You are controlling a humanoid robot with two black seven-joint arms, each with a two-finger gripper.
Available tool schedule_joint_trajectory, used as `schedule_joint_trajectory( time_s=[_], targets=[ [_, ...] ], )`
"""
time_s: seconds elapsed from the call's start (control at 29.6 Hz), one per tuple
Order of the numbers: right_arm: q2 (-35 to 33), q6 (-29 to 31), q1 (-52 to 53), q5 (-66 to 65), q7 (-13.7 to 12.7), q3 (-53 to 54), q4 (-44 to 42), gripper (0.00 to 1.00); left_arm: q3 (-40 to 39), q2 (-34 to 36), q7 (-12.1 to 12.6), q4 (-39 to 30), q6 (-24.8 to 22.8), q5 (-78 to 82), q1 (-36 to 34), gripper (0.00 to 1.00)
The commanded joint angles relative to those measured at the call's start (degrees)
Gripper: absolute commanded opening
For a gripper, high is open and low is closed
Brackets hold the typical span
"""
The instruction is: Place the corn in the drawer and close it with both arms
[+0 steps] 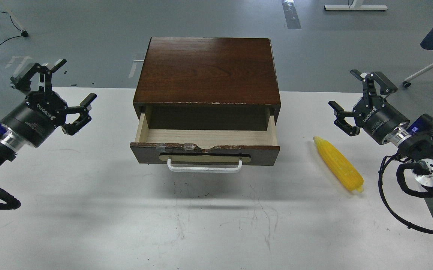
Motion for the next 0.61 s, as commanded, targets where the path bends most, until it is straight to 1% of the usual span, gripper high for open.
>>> schedule_joint_trajectory(
  time_s=[0.0, 0.34, 0.51, 0.57],
  targets=[
    [-0.1, 0.0, 0.0, 0.0, 0.0, 0.0, 0.0, 0.99, 0.0, 0.0, 0.0, 0.0, 0.0, 0.0, 0.0, 1.0],
    [-0.2, 0.2, 0.7, -0.3, 0.0, -0.3, 0.2, 1.0, -0.3, 0.1, 0.0, 0.0, 0.0, -0.4, 0.0, 1.0],
    [-3.7, 0.4, 3.2, -4.2, 0.0, -0.4, 0.8, 1.0, -1.7, 0.3, 0.0, 0.0, 0.0, -0.5, 0.0, 1.0],
    [-5.2, 0.5, 5.2, -9.1, 0.0, -0.9, 0.8, 1.0, -1.7, 0.3, 0.0, 0.0, 0.0, -0.5, 0.0, 1.0]
  ],
)
